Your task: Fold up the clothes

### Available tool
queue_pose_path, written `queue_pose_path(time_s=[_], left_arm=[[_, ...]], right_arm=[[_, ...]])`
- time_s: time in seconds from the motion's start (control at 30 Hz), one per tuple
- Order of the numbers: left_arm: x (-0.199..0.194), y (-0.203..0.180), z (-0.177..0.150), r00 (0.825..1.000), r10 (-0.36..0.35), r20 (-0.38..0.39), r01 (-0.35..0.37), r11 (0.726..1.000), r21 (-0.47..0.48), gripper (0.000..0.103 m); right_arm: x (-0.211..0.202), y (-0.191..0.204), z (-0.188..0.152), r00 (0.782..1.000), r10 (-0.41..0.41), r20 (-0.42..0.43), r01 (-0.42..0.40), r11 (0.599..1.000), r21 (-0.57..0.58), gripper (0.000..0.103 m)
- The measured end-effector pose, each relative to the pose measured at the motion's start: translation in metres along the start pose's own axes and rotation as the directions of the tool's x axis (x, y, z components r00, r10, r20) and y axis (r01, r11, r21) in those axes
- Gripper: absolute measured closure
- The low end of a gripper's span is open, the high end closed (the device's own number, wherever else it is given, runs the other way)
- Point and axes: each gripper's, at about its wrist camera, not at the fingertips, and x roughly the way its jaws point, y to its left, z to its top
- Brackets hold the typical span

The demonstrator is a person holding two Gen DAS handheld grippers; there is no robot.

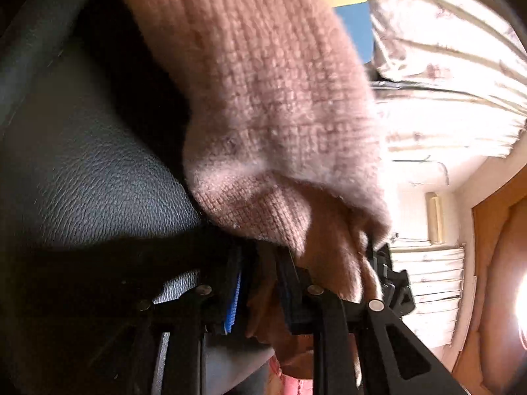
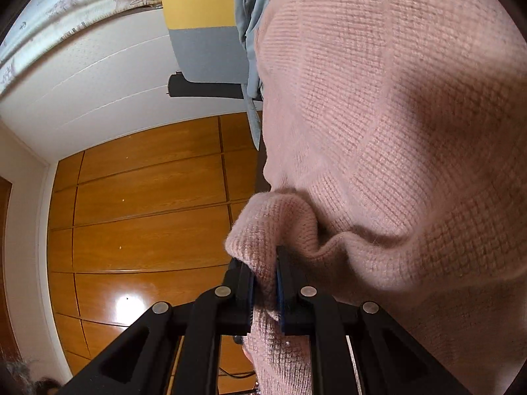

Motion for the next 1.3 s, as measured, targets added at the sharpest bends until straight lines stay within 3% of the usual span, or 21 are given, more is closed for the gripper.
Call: queue_pose_path(time_s=[0.07,0.17,0.23,0.37,0.47,0.53,0.57,0.63,0.67,0.8,0.93,1.03,1.07,1.1,1.17,1.2,1.27,1.3], left_arm=[[-0.004,0.0,-0.003,0.999,-0.048,0.016,0.048,0.999,-0.011,0.079],[-0.012,-0.006,-0.007,0.994,-0.082,0.074,0.081,0.997,0.015,0.059],[-0.008,-0.009,-0.007,0.992,-0.101,0.072,0.1,0.995,0.019,0.027],[0.004,-0.018,-0.004,0.993,-0.076,0.096,0.072,0.997,0.037,0.027],[0.007,-0.018,-0.004,0.986,-0.111,0.126,0.106,0.993,0.042,0.033],[0.011,-0.016,-0.005,0.983,-0.135,0.121,0.131,0.99,0.043,0.055],[0.013,-0.015,-0.006,0.983,-0.141,0.118,0.137,0.99,0.045,0.061],[0.013,-0.017,-0.007,0.987,-0.115,0.112,0.106,0.991,0.08,0.088],[0.014,-0.017,-0.008,0.99,-0.083,0.112,0.072,0.993,0.097,0.088],[0.007,-0.005,-0.008,0.989,-0.09,0.114,0.081,0.994,0.078,0.097],[-0.001,-0.004,-0.013,0.992,-0.031,0.121,0.018,0.993,0.114,0.098],[-0.005,-0.006,-0.011,0.993,-0.015,0.121,-0.002,0.99,0.14,0.098],[-0.008,-0.009,-0.013,0.993,-0.003,0.12,-0.016,0.987,0.158,0.098],[-0.013,-0.008,-0.015,0.992,0.007,0.124,-0.027,0.986,0.165,0.098],[-0.023,-0.008,-0.02,0.991,0.027,0.132,-0.05,0.983,0.177,0.098],[-0.028,-0.008,-0.023,0.99,0.037,0.135,-0.061,0.981,0.183,0.099],[-0.044,-0.002,-0.029,0.986,0.063,0.156,-0.091,0.981,0.173,0.099],[-0.049,0.002,-0.03,0.984,0.072,0.163,-0.099,0.981,0.164,0.099]], right_arm=[[0.002,0.0,0.0,1.0,0.0,0.0,0.0,1.0,0.003,0.092],[0.004,-0.002,-0.001,1.0,0.003,-0.003,-0.003,1.0,0.006,0.092],[0.01,-0.002,0.002,1.0,0.006,-0.008,-0.006,1.0,0.008,0.092],[0.023,-0.003,0.004,1.0,0.008,-0.014,-0.008,1.0,0.01,0.091],[0.026,-0.002,0.007,1.0,0.01,-0.002,-0.01,1.0,0.018,0.091],[0.028,-0.003,0.007,1.0,-0.012,0.002,0.012,1.0,0.024,0.089],[0.029,-0.004,0.007,1.0,-0.026,0.003,0.026,0.999,0.027,0.088],[0.031,-0.005,0.007,0.999,-0.053,0.006,0.053,0.998,0.033,0.087],[0.031,-0.007,0.007,0.998,-0.054,0.01,0.054,0.998,0.043,0.087],[0.03,-0.01,0.006,0.998,-0.055,0.028,0.054,0.997,0.048,0.075],[0.017,0.016,0.001,0.984,-0.146,0.102,0.156,0.983,-0.096,0.069],[0.004,0.038,-0.001,0.929,-0.304,0.212,0.349,0.91,-0.225,0.069],[0.006,0.041,-0.002,0.891,-0.386,0.238,0.442,0.857,-0.263,0.069],[0.012,0.042,-0.003,0.836,-0.482,0.26,0.545,0.783,-0.3,0.073],[0.024,0.044,-0.005,0.694,-0.647,0.316,0.718,0.595,-0.36,0.092],[0.028,0.043,-0.005,0.655,-0.676,0.337,0.753,0.545,-0.37,0.103],[0.033,0.038,-0.006,0.626,-0.689,0.365,0.777,0.509,-0.371,0.103],[0.033,0.037,-0.004,0.629,-0.686,0.365,0.775,0.521,-0.357,0.103]])
